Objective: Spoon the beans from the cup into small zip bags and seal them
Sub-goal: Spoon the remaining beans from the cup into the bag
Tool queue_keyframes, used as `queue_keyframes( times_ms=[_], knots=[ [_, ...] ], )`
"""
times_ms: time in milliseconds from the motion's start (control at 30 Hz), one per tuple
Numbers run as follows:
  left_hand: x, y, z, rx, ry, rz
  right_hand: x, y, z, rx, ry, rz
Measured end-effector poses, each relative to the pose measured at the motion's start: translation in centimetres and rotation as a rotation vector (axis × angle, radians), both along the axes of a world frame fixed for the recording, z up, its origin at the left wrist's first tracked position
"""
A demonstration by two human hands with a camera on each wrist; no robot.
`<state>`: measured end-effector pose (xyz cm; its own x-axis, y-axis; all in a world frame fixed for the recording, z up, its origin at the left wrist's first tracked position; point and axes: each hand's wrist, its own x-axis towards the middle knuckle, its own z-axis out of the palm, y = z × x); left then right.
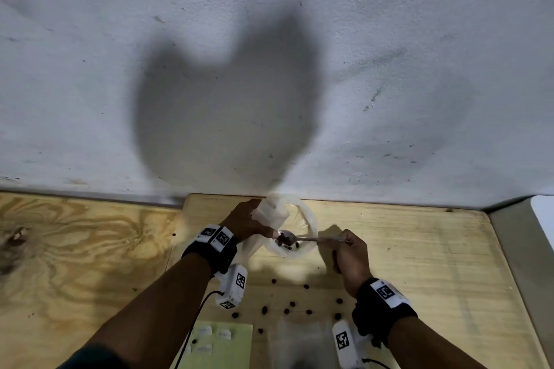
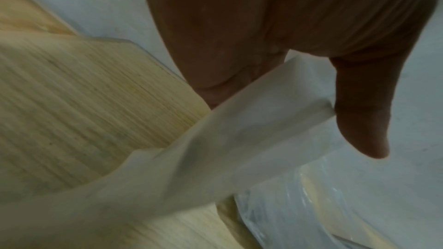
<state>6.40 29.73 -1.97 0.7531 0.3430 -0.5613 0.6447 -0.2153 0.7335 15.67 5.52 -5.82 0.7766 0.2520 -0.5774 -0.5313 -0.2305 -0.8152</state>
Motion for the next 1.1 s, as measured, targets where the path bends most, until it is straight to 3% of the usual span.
queue_keyframes(
  times_ms=[267,600,933,1100],
  knots=[
    [-0.6,0.8,-0.1,0.092,0.051,-0.106,2.7,-2.1,1.7,0.044,0.038,-0.070],
    [-0.7,-0.6,0.0,0.131,-0.010,-0.090,4.9,-1.3,7.4,0.205,-0.149,0.004],
    [-0.7,-0.2,-0.1,0.016,0.017,-0.006,2.2,1.4,9.2,0.079,-0.649,0.420],
    [-0.9,0.7,-0.5,0.004,0.054,-0.008,3.0,-0.7,8.3,0.046,-0.660,0.203]
  ],
)
